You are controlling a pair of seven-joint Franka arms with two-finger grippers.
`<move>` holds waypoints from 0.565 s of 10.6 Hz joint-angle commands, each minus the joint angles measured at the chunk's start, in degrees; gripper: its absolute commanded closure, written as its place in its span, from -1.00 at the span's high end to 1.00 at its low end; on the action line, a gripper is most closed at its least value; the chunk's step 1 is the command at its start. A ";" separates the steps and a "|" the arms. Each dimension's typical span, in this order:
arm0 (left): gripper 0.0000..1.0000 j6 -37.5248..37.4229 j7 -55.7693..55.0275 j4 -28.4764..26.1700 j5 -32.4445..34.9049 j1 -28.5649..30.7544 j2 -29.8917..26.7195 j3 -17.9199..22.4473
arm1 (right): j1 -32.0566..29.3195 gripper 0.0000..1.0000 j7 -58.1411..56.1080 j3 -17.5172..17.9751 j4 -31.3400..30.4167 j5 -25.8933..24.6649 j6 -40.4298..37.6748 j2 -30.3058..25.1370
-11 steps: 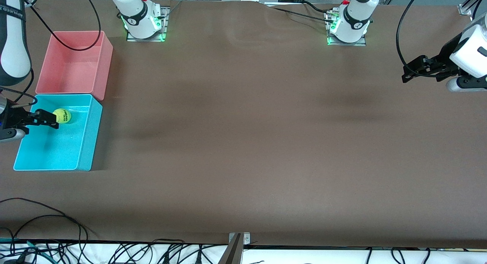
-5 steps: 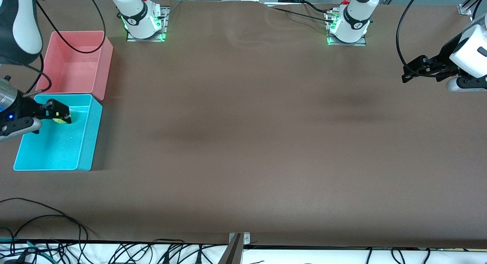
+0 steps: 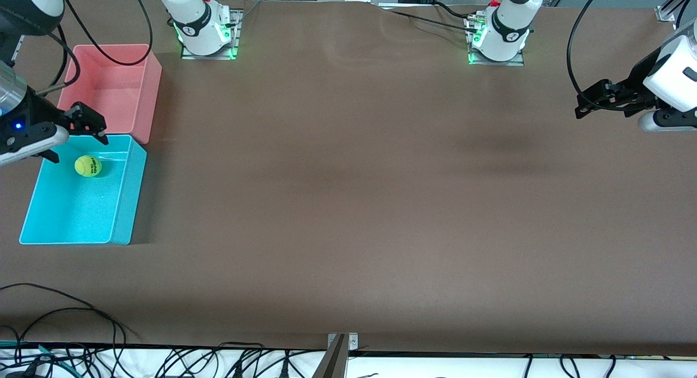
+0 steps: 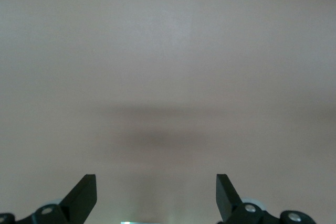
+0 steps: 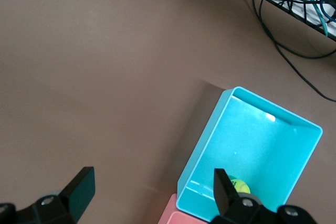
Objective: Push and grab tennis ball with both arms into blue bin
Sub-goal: 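Raise the open right gripper up out of the blue bin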
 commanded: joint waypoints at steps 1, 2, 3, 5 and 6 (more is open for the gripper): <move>1.00 -1.13 -0.52 1.76 -1.00 -0.54 0.46 0.02 | -0.18 1.00 1.94 -2.11 -3.65 -0.27 0.45 -2.91; 1.00 -1.13 -0.60 1.85 -1.00 -0.63 0.46 -0.06 | 0.43 1.00 4.74 -3.95 -3.65 -0.27 0.11 -3.00; 1.00 -1.22 -0.61 1.85 -1.18 -0.97 0.37 -0.24 | 2.35 1.00 5.03 -5.62 -3.65 -0.45 0.11 -2.91; 1.00 -1.22 -0.61 1.85 -1.18 -0.89 0.37 -0.50 | 4.39 1.00 5.03 -8.62 -3.38 -0.45 0.46 -2.47; 1.00 -1.22 -0.61 1.85 -1.18 -0.80 0.37 -0.50 | 4.39 1.00 5.12 -8.72 -3.21 -0.27 0.46 -2.47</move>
